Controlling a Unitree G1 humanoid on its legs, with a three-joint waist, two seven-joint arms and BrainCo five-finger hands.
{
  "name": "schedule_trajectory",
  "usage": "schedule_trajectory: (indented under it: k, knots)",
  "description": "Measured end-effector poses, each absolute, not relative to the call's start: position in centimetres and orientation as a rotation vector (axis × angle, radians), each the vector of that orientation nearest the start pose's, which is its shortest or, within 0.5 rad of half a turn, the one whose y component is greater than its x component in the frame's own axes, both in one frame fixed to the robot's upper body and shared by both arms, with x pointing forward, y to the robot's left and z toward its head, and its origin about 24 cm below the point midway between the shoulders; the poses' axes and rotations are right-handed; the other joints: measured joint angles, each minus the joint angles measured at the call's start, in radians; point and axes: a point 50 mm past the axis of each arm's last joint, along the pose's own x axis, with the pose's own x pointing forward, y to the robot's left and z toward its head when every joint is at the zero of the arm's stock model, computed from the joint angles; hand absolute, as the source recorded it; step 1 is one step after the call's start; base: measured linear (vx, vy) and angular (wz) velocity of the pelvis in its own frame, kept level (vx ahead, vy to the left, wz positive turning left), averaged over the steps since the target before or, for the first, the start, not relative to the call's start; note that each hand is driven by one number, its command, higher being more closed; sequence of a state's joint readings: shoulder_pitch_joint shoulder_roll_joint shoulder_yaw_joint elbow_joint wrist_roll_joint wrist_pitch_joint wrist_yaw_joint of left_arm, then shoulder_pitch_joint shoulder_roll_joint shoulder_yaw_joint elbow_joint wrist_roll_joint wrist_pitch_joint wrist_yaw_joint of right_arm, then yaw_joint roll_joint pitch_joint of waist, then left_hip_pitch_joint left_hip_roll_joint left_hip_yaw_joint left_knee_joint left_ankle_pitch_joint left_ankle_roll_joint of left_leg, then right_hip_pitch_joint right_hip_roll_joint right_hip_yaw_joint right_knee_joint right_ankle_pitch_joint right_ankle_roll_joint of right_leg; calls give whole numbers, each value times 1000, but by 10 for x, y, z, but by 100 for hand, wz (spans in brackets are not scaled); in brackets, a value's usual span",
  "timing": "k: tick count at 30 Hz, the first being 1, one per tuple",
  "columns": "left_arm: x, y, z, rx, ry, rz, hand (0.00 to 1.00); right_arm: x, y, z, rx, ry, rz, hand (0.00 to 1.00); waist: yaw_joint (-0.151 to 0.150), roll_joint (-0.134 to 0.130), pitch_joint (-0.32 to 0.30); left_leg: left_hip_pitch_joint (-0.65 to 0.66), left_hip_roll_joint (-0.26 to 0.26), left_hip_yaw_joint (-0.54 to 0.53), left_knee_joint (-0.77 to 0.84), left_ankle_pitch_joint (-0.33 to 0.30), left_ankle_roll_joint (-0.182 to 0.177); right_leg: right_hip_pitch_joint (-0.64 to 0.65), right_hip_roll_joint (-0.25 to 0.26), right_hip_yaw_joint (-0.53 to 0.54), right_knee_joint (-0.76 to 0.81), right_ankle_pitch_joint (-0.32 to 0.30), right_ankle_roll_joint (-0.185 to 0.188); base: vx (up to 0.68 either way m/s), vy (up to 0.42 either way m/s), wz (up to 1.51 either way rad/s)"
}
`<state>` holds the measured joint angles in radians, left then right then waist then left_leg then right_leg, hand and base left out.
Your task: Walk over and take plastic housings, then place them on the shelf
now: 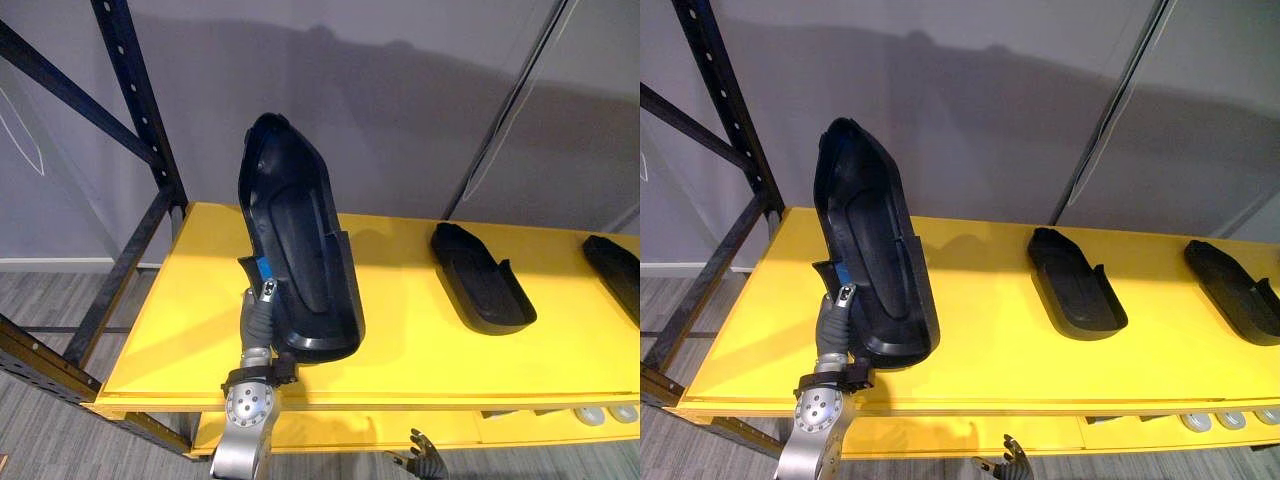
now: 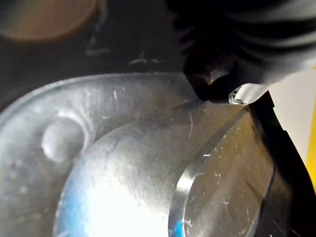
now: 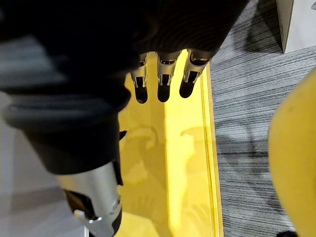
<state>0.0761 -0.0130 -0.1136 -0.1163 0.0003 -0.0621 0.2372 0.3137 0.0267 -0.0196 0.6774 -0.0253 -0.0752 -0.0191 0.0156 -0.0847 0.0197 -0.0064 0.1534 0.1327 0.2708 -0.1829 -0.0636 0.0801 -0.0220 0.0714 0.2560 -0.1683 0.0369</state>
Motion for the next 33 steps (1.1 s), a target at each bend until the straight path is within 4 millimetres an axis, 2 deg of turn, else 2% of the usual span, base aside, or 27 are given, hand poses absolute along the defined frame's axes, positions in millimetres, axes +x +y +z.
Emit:
schedule_trajectory:
  k: [5,7,10,12,14,16,17,19,23,29,33]
  knots:
    - [271,157,48,90,-17,191,100,84,-161,-142,15,930,-77,0,-4,4,-7,1,-15,-17,-59,43,0,-9,-5,2,-25,22,-2,-88,-20,6]
    - [284,168,39,135,48,220,100,86,-162,-143,12,930,-67,0,-20,3,-11,7,-29,-20,-131,107,4,-26,-14,1,-40,39,-4,-147,-72,8]
    - [292,182,30,192,118,256,100,91,-162,-144,4,933,-49,0,-34,4,-11,23,-35,-17,-222,170,-2,-45,-14,1,-62,47,-6,-165,-59,-5]
    - [294,192,18,223,195,273,100,93,-163,-144,4,931,-45,0,-49,5,-11,47,-49,-17,-314,237,-7,-47,-19,1,-95,46,-6,-214,-42,-4]
    - [295,193,15,231,215,274,100,96,-164,-143,0,922,-48,0,-57,12,1,64,-49,-25,-364,273,-7,-53,-15,-4,-108,41,-4,-300,-37,6]
    - [298,190,11,233,240,256,100,98,-169,-143,-12,921,-51,0,-62,19,6,63,-48,-30,-364,273,-13,-53,-11,-4,-100,29,5,-265,-26,9]
    - [298,189,8,234,255,254,0,97,-171,-143,-17,922,-51,0,-64,25,8,60,-48,-38,-364,272,-13,-53,-8,0,-103,29,5,-224,-5,12]
    - [300,188,9,233,253,253,0,97,-172,-143,-16,923,-55,0,-75,17,4,40,-51,-52,-364,272,-13,-55,-5,4,-123,29,5,-146,13,18]
    - [308,192,12,221,258,278,0,98,-172,-145,-13,935,-51,0,-76,19,4,31,-63,-52,-364,272,-12,-54,5,57,-150,30,4,-32,44,-4]
    - [313,201,18,218,251,328,0,99,-169,-148,-8,953,-41,0,-88,5,-6,38,-101,-50,-363,274,1,-42,-15,112,-163,63,-15,59,59,-1]
    - [318,208,27,233,223,356,0,101,-168,-150,-5,964,-36,0,-88,0,0,47,-103,-49,-358,277,12,-21,-17,113,-181,74,-3,111,10,2]
